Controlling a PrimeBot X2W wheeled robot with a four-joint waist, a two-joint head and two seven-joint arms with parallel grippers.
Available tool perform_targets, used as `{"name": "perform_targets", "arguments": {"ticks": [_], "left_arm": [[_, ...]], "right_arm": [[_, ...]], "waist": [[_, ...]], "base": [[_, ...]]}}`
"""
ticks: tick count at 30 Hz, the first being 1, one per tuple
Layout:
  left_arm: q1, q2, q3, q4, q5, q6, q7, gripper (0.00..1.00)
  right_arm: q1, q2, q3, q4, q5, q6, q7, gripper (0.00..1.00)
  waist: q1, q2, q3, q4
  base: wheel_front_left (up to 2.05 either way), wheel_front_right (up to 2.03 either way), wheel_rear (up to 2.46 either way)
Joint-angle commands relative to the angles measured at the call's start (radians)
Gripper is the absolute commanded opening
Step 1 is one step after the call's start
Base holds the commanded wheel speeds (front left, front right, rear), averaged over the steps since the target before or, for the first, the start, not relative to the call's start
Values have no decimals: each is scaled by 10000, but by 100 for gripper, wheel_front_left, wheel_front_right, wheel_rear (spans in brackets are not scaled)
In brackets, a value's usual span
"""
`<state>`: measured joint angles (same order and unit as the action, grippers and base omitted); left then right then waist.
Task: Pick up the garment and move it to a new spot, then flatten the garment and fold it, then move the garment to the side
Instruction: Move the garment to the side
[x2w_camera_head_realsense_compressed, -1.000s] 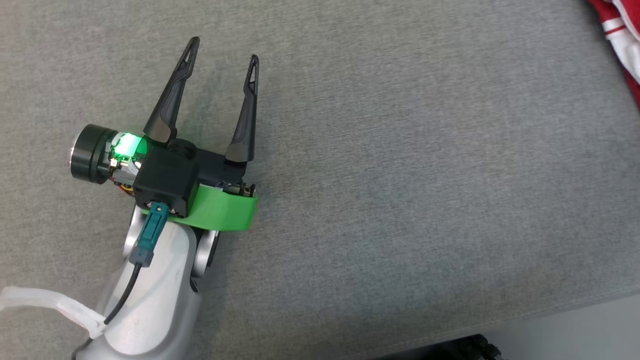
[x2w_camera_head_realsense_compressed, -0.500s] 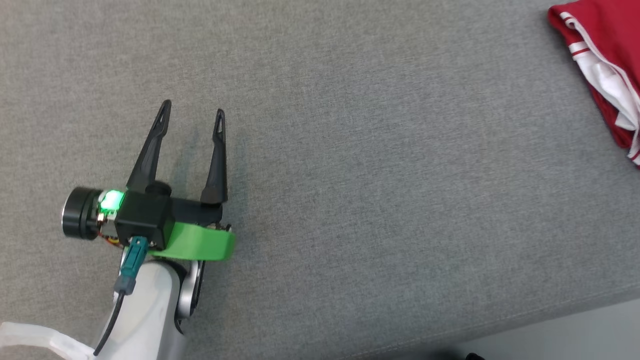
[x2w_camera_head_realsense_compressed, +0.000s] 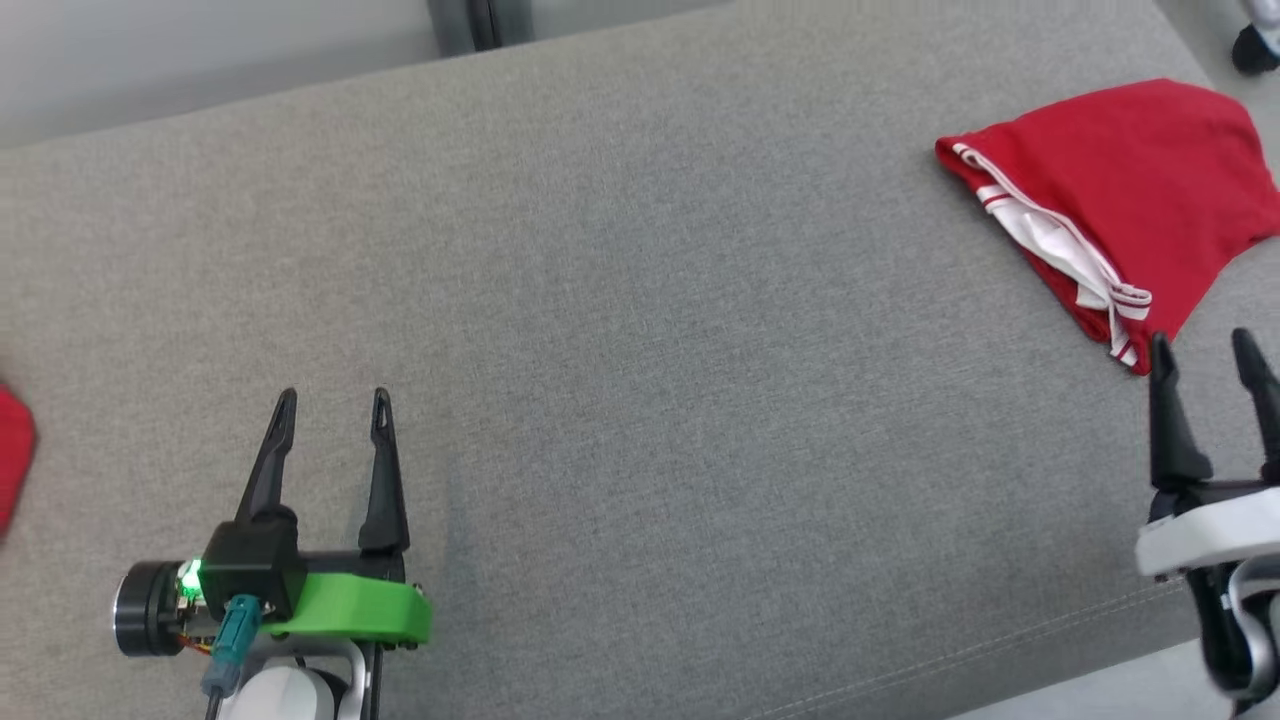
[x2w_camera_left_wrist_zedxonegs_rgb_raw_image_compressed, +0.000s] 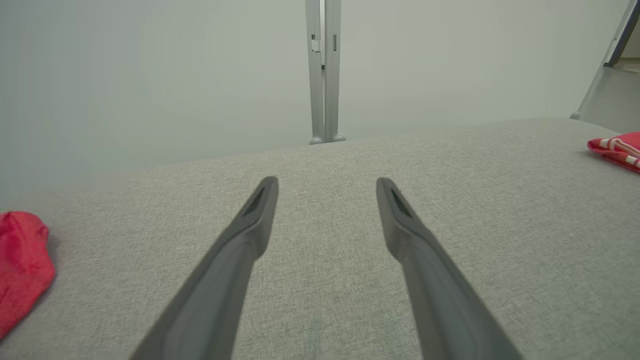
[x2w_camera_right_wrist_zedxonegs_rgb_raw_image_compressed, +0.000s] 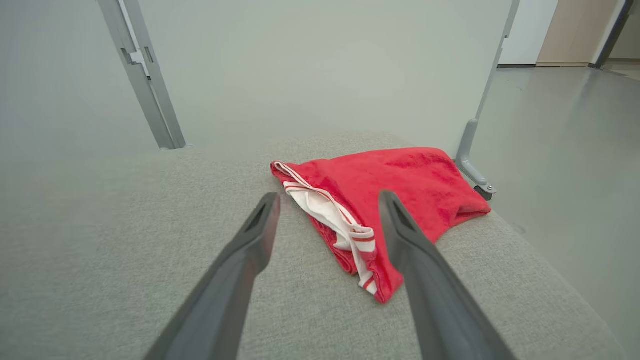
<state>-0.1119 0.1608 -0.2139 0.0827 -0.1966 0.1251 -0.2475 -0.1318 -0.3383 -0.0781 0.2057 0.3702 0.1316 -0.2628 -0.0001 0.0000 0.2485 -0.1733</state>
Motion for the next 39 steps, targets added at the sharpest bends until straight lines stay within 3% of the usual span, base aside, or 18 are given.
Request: {"name": "perform_targets", "arguments": {"ticks": [1, 8, 17, 39], "left_arm": [[301, -1, 72, 50, -144, 78, 3, 100], [1018, -4, 181, 314, -409, 164, -27, 100], [1889, 100, 211, 465, -618, 159, -98, 100], [2161, 124, 115, 804, -705, 206, -150, 100]], "right_arm": [[342, 239, 102, -346, -160, -17, -21, 100], [1387, 1217, 387, -1601, -784, -17, 129, 100], [2444, 1714, 336, -2564, -1222, -17, 851, 100], [3036, 1728, 510, -3179, -1179, -17, 1576, 100]], "waist": [[1, 0, -1068, -32], [1, 0, -1881, 554], [1, 0, -2634, 1157], [1, 0, -2776, 1454]], "base": [[0, 0, 0], [0, 0, 0], [0, 0, 0], [0, 0, 0]]}}
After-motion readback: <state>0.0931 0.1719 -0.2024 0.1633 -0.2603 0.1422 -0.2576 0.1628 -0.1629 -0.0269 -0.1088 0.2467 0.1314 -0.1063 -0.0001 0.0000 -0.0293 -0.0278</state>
